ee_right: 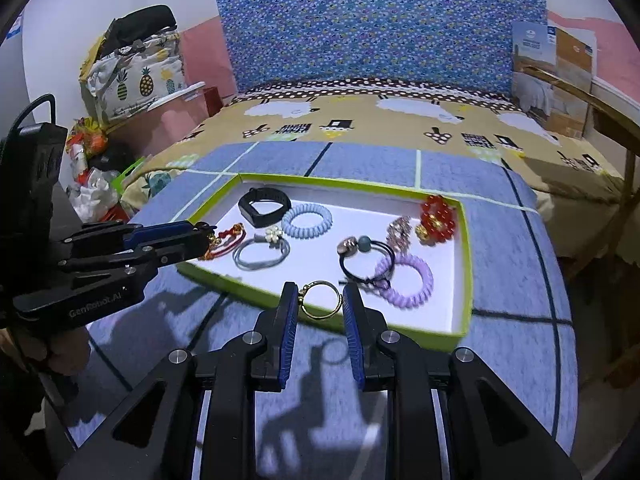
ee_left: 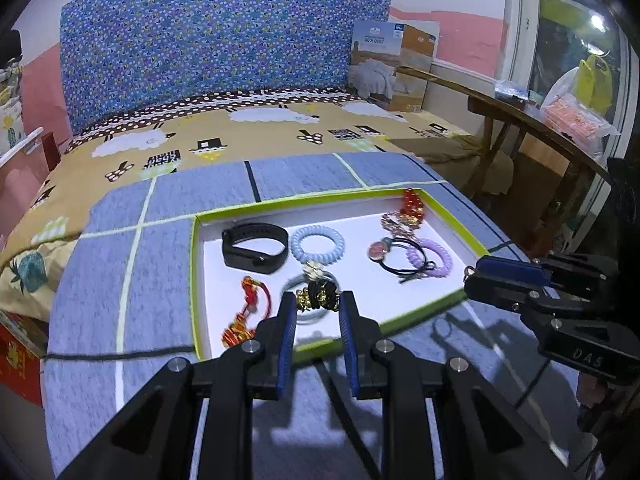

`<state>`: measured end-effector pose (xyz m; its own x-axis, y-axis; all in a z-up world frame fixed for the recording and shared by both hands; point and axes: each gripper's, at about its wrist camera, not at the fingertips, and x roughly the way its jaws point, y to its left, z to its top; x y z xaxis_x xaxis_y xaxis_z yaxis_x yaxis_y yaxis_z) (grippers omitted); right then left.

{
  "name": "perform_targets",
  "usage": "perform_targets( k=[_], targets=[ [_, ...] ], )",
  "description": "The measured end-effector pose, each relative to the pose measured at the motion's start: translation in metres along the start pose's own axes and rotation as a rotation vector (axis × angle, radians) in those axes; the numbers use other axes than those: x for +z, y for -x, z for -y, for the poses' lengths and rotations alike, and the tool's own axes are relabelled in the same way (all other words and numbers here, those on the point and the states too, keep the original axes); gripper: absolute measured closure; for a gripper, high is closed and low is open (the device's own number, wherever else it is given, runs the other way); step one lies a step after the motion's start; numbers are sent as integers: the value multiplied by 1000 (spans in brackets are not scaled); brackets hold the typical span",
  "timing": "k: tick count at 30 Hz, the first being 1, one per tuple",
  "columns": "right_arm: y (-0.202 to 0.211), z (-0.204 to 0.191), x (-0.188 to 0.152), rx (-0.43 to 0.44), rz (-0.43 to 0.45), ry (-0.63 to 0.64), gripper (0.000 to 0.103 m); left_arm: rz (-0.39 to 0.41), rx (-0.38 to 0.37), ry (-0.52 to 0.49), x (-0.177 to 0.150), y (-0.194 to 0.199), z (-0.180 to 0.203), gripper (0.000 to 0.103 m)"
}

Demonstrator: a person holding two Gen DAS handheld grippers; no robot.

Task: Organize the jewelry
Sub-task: 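Carry the gold charm into the box with the left tool while the right tool carries the ring in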

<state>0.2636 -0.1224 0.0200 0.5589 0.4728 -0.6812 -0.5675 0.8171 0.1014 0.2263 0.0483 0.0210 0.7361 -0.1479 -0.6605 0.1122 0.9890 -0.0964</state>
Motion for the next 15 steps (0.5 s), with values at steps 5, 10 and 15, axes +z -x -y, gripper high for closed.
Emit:
perform_targets(
  k=[5, 10, 15],
  targets=[
    [-23, -3, 8, 20, -34, 14, 80, -13, 18, -5, 3, -11, -11, 81],
    [-42, -4, 12, 30, -69, 24, 80, -39, 18, 1, -1, -20, -22, 81],
    [-59, -2, 13, 37, -110, 16, 80, -70, 7, -8, -4, -29, -24, 81]
  ],
)
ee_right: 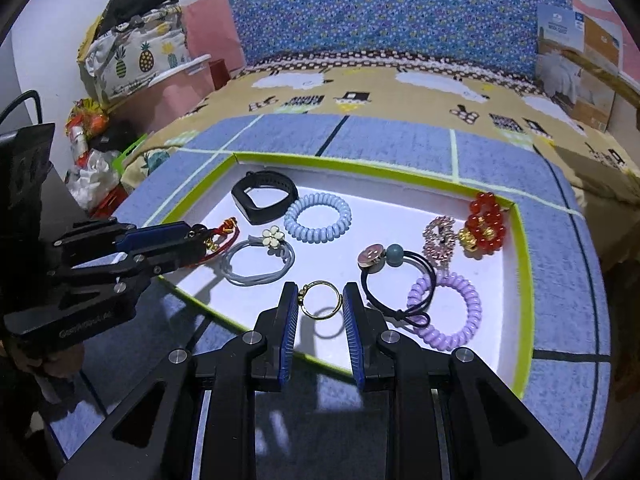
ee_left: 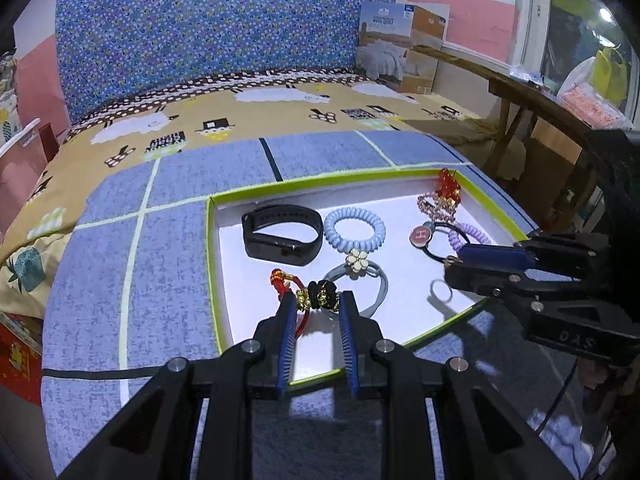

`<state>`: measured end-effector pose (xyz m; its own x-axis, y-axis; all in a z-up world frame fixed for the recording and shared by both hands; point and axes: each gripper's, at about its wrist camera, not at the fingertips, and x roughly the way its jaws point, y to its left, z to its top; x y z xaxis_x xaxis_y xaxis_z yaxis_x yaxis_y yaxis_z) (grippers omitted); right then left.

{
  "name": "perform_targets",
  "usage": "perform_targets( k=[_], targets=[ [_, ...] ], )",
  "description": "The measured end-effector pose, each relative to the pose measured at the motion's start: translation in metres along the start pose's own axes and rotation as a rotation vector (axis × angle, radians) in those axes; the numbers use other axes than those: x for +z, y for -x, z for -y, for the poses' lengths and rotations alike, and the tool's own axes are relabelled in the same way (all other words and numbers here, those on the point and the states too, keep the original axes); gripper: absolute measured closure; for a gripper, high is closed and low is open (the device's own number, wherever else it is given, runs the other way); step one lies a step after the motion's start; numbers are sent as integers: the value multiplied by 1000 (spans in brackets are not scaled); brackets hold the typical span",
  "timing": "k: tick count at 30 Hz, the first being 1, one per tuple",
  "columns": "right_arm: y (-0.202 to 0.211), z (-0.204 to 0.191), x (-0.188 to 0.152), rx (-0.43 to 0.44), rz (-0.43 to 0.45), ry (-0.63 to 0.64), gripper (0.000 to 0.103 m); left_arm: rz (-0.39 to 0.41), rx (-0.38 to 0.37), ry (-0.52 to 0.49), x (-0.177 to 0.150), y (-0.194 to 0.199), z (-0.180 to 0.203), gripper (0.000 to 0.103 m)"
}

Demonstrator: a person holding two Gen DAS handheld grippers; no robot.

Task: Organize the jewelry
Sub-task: 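Carry the gold charm into the box with the left tool while the right tool carries the ring in, then open both tools to release the charm and ring and withdraw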

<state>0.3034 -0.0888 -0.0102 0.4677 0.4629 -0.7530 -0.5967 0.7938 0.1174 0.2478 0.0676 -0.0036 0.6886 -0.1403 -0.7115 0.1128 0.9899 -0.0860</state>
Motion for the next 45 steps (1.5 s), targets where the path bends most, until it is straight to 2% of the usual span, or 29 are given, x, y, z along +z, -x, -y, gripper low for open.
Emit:
perform_targets(
  k=[5, 15, 17, 19, 22, 34, 45],
  targets=[
    [-13, 4, 0, -7, -41, -9, 79, -22, -16, -8, -1, -7, 1, 81],
    [-19, 11, 2, -15, -52, -25, 79, -42, -18, 1, -1, -14, -2, 80],
    [-19, 10, 2, -17, -47, -26, 77, -42, -15, 0, -1, -14, -2, 80],
    [-18, 11, 2, -13, -42, -30, 68, -42, -12, -3, -1, -14, -2, 80],
    [-15, 10, 0, -8, -32, -28, 68, -41, -5, -7, 0, -14, -1, 80],
    [27, -2, -13, -21, 55, -31, 68, 7, 5, 11, -8, 15, 2, 79],
    [80, -19, -52, -58, 121, -57, 68, 67, 28, 41, -38, 63, 19, 74]
  ],
)
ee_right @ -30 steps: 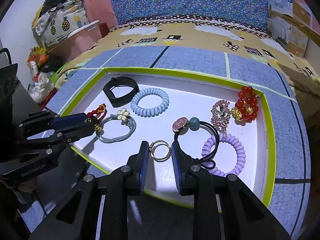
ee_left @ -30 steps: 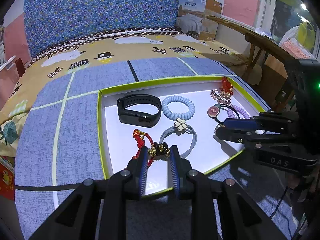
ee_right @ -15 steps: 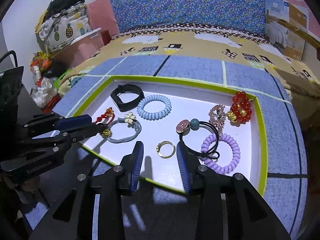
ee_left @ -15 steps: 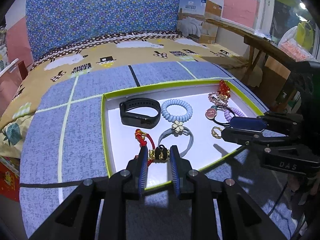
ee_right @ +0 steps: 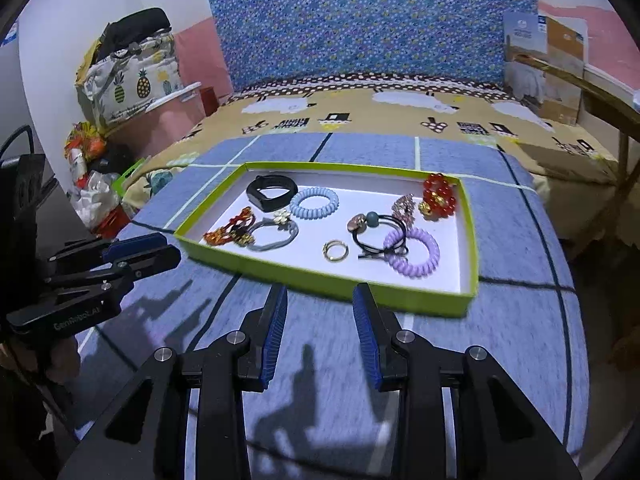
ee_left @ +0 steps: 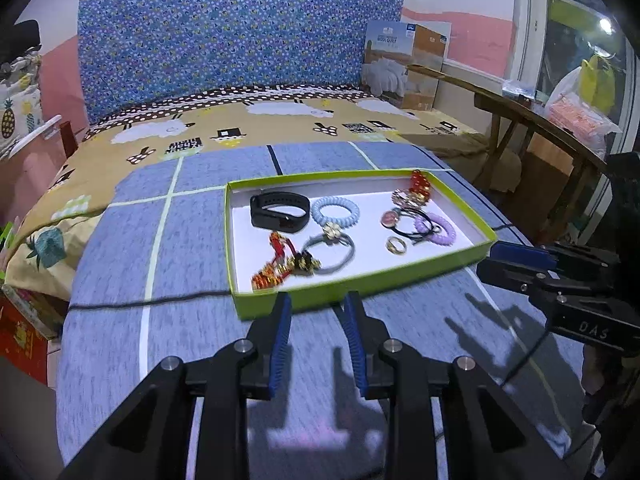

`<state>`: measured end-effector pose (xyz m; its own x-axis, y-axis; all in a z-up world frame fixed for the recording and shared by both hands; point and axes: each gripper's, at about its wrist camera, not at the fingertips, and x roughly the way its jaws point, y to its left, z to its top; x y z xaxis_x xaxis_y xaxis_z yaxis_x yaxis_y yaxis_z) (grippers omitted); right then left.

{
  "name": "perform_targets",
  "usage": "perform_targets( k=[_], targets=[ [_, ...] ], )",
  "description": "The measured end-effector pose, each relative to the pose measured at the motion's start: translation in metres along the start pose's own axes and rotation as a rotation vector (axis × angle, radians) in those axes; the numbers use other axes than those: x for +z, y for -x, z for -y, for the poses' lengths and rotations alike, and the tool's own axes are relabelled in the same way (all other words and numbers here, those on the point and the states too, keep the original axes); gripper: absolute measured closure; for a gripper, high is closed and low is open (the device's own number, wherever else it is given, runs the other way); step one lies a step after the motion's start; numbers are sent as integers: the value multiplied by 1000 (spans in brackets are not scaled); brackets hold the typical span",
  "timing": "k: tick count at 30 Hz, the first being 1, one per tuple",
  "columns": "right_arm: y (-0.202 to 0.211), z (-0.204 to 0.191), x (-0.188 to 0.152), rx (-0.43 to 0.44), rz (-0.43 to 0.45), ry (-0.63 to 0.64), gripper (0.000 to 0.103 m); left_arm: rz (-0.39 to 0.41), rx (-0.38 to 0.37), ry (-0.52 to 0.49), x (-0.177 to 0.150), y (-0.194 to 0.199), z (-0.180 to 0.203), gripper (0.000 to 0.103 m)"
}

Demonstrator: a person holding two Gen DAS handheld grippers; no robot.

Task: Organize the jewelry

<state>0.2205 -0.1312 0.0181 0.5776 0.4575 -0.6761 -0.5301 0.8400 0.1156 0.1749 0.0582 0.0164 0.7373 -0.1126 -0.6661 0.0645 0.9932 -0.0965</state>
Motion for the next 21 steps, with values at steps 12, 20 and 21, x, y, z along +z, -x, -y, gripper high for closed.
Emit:
perform_targets(
  k=[12, 20, 21],
  targets=[
    [47, -21, -42, -21, 49, -5, 68, 59, 54, 13, -38, 46, 21, 74],
    [68, -29, -59, -52, 72, -3, 68, 63, 78, 18, -55, 59, 27, 74],
    [69, -30, -60, -54, 74, -3, 68, 65, 81, 21, -56, 60, 27, 74]
  ],
)
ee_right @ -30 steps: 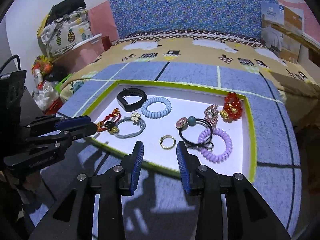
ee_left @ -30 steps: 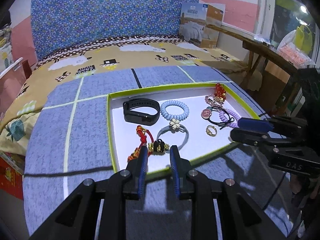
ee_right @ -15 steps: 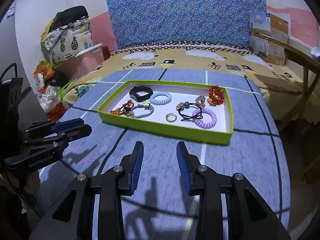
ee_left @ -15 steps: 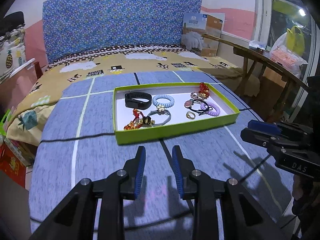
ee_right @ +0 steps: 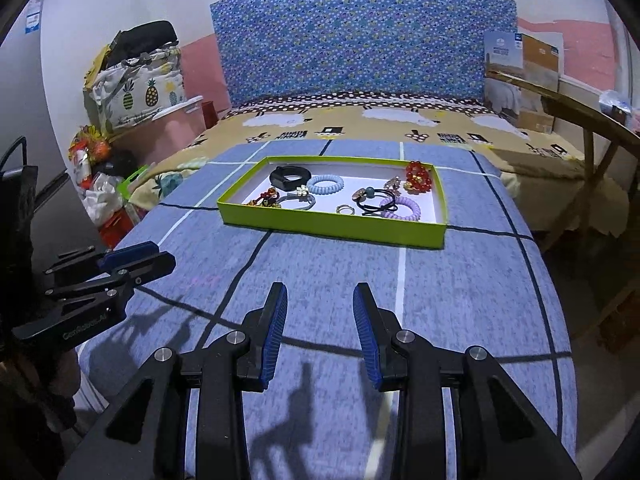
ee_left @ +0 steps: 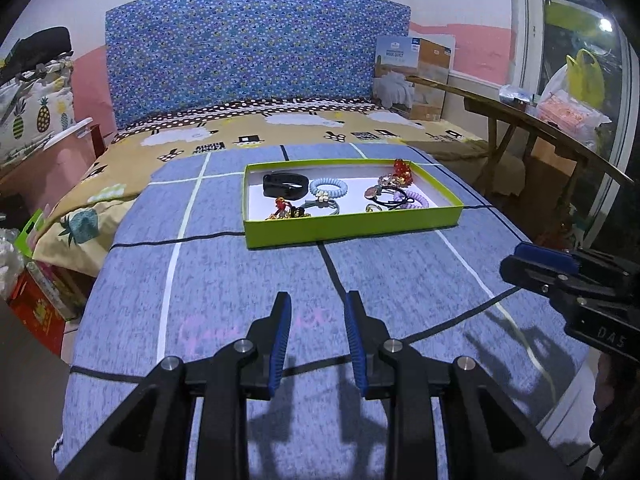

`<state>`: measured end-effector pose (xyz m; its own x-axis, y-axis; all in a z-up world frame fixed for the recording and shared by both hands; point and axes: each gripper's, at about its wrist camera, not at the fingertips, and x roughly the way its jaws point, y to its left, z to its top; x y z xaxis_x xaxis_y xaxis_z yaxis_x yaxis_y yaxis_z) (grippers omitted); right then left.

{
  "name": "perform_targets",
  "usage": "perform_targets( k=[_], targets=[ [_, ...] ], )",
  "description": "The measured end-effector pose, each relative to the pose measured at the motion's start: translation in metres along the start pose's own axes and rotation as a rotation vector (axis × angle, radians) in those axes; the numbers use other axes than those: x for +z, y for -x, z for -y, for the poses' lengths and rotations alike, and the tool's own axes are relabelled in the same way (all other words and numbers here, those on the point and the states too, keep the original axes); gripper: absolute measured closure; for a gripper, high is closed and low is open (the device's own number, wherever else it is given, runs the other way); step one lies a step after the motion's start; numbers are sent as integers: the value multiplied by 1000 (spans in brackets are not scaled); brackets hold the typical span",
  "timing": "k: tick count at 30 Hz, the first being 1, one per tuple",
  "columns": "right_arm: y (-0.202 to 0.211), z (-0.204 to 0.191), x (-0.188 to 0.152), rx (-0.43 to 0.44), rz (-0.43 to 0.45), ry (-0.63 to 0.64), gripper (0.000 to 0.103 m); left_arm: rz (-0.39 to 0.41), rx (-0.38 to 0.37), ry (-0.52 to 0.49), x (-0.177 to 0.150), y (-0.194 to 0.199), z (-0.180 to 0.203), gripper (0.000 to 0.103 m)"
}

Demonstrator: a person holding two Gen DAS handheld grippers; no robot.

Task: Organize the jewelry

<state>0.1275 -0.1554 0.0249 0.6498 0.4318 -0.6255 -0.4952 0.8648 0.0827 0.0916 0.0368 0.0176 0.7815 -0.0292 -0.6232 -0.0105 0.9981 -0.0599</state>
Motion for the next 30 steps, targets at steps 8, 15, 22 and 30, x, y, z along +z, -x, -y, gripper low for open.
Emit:
perform_targets(
  k=[8, 15, 22, 30],
  targets=[
    [8, -4, -6, -22, 13, 8, 68, 28, 17, -13, -3, 8, 6, 74],
    [10, -3, -9, -38, 23, 0, 68, 47, 21, -17, -5, 12, 9, 74],
    [8, -2, -10, -37, 19, -1, 68, 47, 26, -18, -6, 11, 11, 74],
    [12, -5, -11, -53, 51, 12, 68, 55, 25, -16, -8, 11, 12, 74]
  ],
)
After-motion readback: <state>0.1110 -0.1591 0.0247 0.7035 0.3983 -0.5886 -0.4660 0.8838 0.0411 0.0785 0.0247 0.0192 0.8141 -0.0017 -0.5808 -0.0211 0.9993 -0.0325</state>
